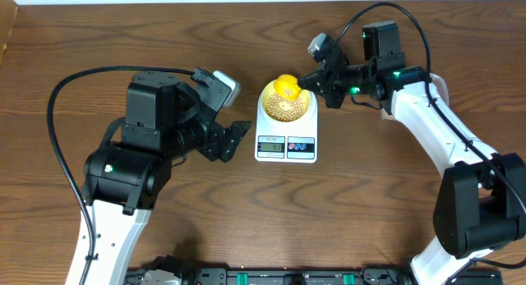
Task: Scoop item into bowl and weigh 50g on scale
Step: 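Hold the scoop tilted above the bowl, shaking soybeans out slowly, then move the scoop right back into the soybean tub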
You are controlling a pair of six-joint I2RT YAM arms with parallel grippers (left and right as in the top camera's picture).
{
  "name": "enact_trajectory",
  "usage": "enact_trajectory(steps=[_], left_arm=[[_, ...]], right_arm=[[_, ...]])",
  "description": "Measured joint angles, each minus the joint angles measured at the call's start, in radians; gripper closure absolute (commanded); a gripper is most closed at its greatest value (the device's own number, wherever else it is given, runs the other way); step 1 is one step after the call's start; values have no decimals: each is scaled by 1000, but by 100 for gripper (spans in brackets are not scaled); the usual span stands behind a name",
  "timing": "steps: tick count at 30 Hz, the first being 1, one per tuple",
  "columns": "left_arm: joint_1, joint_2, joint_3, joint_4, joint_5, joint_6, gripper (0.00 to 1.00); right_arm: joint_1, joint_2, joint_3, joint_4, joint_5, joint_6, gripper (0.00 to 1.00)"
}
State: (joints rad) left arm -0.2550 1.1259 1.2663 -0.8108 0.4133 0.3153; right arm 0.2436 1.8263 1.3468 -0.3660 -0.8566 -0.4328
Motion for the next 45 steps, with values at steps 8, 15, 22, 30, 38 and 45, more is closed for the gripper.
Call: enact_trajectory(steps=[8, 15, 22, 30, 38, 45], left_arm=[[0, 0, 0, 0, 0, 0, 16], [0, 0, 0, 0, 0, 0, 16], [0, 0, 0, 0, 0, 0, 16], [0, 0, 0, 0, 0, 0, 16], [0, 0, 0, 0, 0, 0, 16], [0, 0, 0, 0, 0, 0, 16]], right_arm=[[3, 0, -1, 13, 1, -65, 99], [3, 0, -2, 38, 10, -129, 99], [3, 0, -2, 38, 24, -142, 99], [4, 0, -2, 64, 27, -242, 99], [8, 0, -2, 92, 27, -295, 99], [8, 0, -2, 95, 27, -303, 99]])
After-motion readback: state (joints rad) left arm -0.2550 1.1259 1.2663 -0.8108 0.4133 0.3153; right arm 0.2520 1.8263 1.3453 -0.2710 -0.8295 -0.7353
